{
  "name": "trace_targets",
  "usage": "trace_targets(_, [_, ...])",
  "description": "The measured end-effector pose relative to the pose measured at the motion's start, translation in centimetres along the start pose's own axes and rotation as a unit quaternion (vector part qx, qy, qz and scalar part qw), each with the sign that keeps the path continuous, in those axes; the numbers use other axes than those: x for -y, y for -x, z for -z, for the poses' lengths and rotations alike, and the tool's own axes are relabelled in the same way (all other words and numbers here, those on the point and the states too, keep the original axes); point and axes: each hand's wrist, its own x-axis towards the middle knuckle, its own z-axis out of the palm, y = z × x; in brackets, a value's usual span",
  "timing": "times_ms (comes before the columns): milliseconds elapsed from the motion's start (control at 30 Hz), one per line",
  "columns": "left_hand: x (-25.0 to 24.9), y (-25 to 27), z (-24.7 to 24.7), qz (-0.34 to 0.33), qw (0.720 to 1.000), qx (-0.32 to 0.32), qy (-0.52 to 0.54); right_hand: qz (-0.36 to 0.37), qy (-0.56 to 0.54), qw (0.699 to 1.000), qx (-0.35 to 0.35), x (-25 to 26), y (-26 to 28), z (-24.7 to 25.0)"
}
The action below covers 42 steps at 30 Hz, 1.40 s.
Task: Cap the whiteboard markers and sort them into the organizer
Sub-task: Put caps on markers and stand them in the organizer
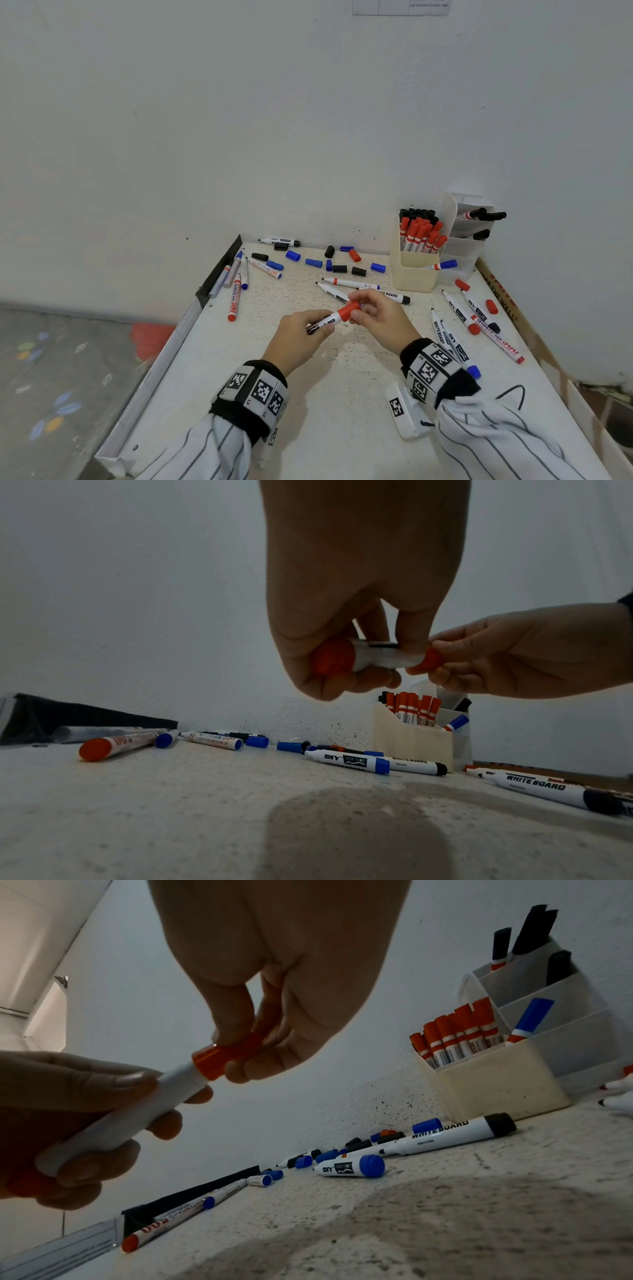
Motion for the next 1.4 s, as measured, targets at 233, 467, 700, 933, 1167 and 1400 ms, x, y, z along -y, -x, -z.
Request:
trace_targets(233, [-0.4,0.0,-0.1,0.01,1.0,0.002,-0.019,-0.039,0.048,0.998,-0.021,0.5,-0.3,-0.5])
trace_targets(467, [-1.0,-0.5,0.8,0.128,0.975,0.121,0.137,-0.071,0.084,0.994,0.015,0.3,-0.5,-0.3])
trace_targets(700, [-1.6,-0.3,0.4,0.128,0.969,0.175,0.12,-0.102,0.066,0.992,0.017,0.5,-1.1,-0.3])
trace_targets(933, [-2.0,-0.2,-0.8,-0.036,0.992,0.07,-0.102,-0.095,0.027,0.994,-0.051,0.6,-0.8,-1.7])
trace_targets(1167, [-2.9,-0.6,0.0,-0.033,0.987,0.103,-0.121,-0.054,-0.018,0.995,-0.079,1.5,-0.5,-2.1])
trace_targets(1400, [-3.3,-1.0,0.1,-0.07,0.978,0.06,-0.189,-0.088,-0.047,0.994,-0.052,3.0,-1.1,-1.6])
